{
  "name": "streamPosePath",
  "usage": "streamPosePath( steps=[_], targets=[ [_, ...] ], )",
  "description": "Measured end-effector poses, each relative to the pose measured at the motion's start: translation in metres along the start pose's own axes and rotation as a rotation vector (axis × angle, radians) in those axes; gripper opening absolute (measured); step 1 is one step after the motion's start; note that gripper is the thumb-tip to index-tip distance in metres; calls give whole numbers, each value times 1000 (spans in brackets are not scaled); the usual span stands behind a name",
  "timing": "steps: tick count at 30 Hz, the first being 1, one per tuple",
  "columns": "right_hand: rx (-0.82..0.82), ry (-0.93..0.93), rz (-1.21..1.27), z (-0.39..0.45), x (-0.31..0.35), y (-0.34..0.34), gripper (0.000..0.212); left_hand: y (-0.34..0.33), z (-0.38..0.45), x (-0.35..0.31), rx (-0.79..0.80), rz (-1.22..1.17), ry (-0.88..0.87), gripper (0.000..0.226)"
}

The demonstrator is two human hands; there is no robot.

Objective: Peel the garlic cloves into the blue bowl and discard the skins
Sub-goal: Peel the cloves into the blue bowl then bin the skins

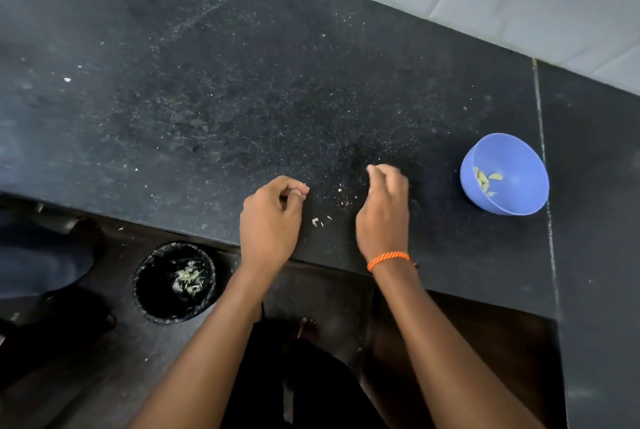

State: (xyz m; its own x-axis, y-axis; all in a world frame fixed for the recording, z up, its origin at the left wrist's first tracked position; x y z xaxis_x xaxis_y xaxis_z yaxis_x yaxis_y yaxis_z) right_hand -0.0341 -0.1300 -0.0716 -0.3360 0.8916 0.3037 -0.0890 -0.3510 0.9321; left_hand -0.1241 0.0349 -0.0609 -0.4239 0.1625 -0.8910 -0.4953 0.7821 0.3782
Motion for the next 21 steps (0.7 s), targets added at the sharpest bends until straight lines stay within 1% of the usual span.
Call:
streamPosePath(
  steps=[3, 4, 7, 9, 12, 14, 18, 21],
  targets=[
    [83, 117, 74, -37, 33, 1, 57, -1, 2, -4, -18, -7, 11, 26],
    [113, 155, 101, -47, 42, 0, 56, -2, 2, -5, -31, -6, 14, 26],
    [196, 305, 182, -64, 55, -5, 37, -4, -1, -5, -82, -4, 30, 28],
    [236, 441, 208, -64, 46, -3, 28, -6, -4, -4, -102, -14, 27, 29],
    [250, 666, 189, -53, 22, 4, 25, -8, -9, -1, -112, -20, 26, 29],
    [250, 762, 153, -41, 8, 7, 22, -8, -11, 1, -114, -32, 22, 28],
    [263, 788, 90, -35, -1, 10, 17, -4, -13, 4, -91, -87, 41, 29],
    [262, 759, 27, -37, 5, 12, 21, -2, -14, 6, -61, -101, 38, 30]
  ],
)
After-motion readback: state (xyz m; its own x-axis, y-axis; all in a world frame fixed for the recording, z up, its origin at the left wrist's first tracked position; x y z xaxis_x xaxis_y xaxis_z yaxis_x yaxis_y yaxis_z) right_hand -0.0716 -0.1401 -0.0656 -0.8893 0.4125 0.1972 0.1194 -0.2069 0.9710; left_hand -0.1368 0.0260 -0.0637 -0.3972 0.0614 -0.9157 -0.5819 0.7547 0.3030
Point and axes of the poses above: each hand's wrist, its own z-axis towards the middle knuckle, its own y-axis out of the back of the hand, x = y × z, the point moved 2 cm from there along z, towards the middle knuckle, and after that the axes turned 3 degrees about -z, right-handed, at the moved point
